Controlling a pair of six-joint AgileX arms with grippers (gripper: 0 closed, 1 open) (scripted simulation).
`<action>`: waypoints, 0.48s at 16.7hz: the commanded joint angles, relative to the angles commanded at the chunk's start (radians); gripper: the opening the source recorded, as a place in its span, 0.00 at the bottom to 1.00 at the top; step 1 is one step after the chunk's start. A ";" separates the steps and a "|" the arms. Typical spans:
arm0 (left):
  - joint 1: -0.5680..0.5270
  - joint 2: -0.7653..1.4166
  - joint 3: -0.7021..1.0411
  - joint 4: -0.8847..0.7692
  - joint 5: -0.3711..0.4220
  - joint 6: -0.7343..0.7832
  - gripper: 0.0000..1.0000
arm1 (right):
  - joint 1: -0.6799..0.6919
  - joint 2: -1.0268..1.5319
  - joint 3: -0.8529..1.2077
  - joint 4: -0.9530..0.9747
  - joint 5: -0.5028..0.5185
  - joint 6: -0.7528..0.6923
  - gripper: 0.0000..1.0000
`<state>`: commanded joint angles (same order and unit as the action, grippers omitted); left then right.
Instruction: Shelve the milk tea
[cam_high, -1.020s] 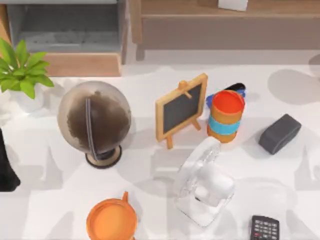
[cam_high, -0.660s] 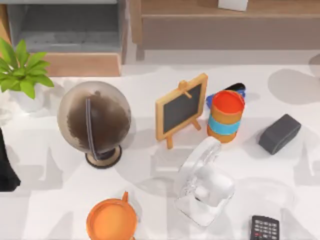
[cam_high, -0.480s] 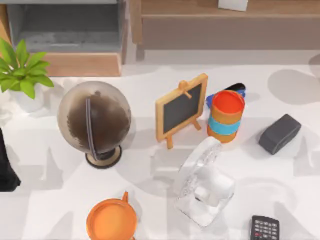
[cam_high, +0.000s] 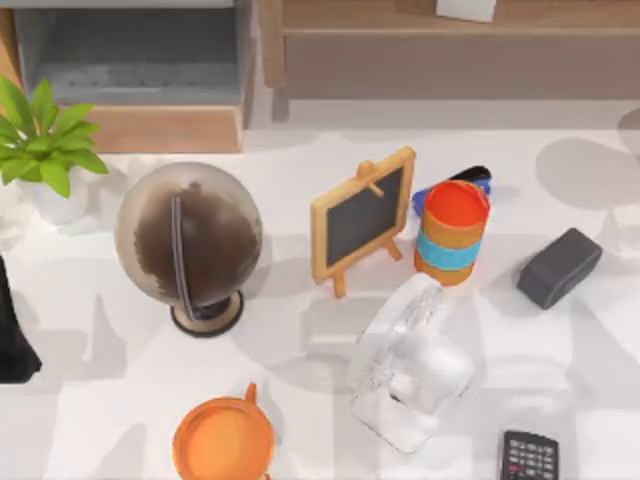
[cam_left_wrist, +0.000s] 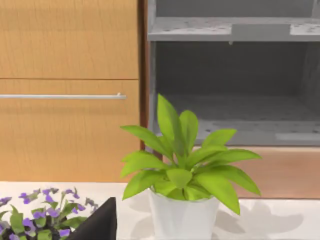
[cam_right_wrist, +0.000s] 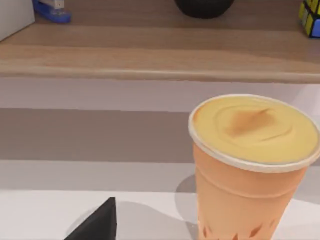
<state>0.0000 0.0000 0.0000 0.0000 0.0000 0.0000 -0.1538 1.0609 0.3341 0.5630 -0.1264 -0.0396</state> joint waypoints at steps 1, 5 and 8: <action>0.000 0.000 0.000 0.000 0.000 0.000 1.00 | -0.013 0.097 0.028 0.047 -0.011 -0.003 1.00; 0.000 0.000 0.000 0.000 0.000 0.000 1.00 | -0.057 0.433 0.124 0.209 -0.047 -0.015 1.00; 0.000 0.000 0.000 0.000 0.000 0.000 1.00 | -0.079 0.592 0.172 0.290 -0.065 -0.020 1.00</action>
<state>0.0000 0.0000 0.0000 0.0000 0.0000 0.0000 -0.2331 1.6525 0.5065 0.8534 -0.1917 -0.0600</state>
